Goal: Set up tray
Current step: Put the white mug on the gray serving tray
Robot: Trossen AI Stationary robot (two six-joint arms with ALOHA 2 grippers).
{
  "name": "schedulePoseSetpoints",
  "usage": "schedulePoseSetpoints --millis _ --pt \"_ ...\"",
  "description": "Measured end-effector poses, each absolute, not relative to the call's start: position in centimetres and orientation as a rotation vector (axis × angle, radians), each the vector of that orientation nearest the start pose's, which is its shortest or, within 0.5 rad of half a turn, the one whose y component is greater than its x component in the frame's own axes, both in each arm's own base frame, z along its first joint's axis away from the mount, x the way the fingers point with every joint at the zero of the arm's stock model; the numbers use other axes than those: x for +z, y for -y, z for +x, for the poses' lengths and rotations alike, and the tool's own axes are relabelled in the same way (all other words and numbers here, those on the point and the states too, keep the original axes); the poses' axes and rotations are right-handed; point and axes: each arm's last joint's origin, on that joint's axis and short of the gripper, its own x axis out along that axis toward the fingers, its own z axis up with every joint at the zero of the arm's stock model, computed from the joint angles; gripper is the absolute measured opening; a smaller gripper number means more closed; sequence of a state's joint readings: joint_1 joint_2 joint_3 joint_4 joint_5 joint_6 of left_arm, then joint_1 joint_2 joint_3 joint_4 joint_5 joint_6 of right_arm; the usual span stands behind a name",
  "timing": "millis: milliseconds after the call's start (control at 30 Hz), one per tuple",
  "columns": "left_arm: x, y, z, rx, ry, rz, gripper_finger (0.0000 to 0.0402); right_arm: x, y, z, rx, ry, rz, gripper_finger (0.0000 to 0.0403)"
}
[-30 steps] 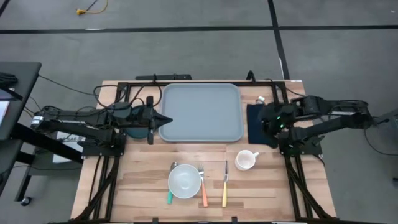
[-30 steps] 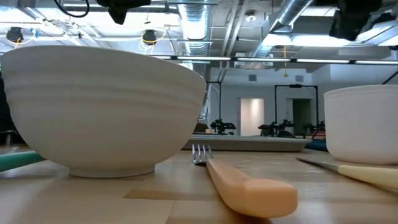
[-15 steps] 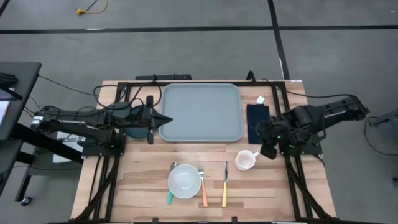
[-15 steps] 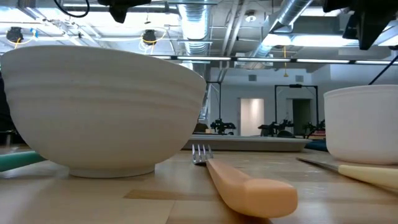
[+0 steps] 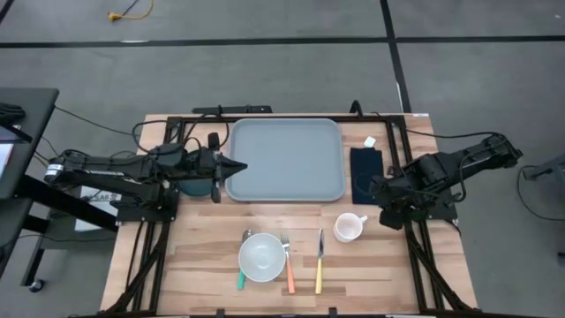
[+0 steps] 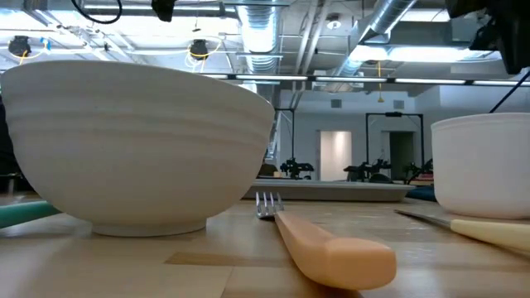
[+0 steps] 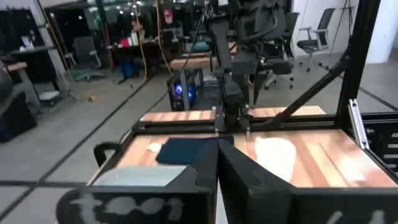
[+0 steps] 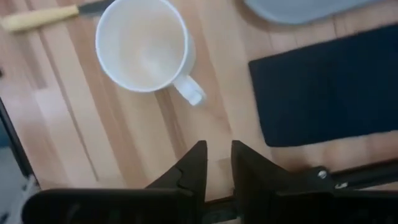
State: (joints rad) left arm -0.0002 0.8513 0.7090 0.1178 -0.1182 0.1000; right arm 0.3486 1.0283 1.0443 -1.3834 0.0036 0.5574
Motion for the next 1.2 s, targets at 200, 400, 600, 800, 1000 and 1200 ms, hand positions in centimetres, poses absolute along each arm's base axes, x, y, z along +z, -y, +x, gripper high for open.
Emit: schedulePoseSetpoints --millis 200,400,600,800,1000,1200 --pt "32.7 -0.3 19.4 0.119 -0.002 0.108 0.0 29.6 -5.1 14.2 -0.052 -1.394 0.141 0.0063" --pt "32.7 -0.3 19.4 0.119 0.0 0.103 0.0 28.9 -4.6 15.6 -0.113 -1.407 0.145 0.0063" --pt "32.7 -0.3 19.4 0.117 0.001 0.086 0.0 27.5 -4.7 17.3 -0.126 -1.487 0.063 0.007" --pt "32.7 -0.3 19.4 0.117 0.0 0.083 0.0 26.3 -5.3 18.4 -0.086 -1.561 -0.015 0.0106" --pt "32.5 -0.3 19.4 0.116 -0.018 0.072 0.0 26.4 -6.0 18.1 -0.045 -1.549 -0.043 0.0145" --pt "32.4 -0.3 19.4 0.104 -0.033 0.07 0.0 26.7 -6.8 17.6 -0.049 -1.505 -0.109 0.0166"
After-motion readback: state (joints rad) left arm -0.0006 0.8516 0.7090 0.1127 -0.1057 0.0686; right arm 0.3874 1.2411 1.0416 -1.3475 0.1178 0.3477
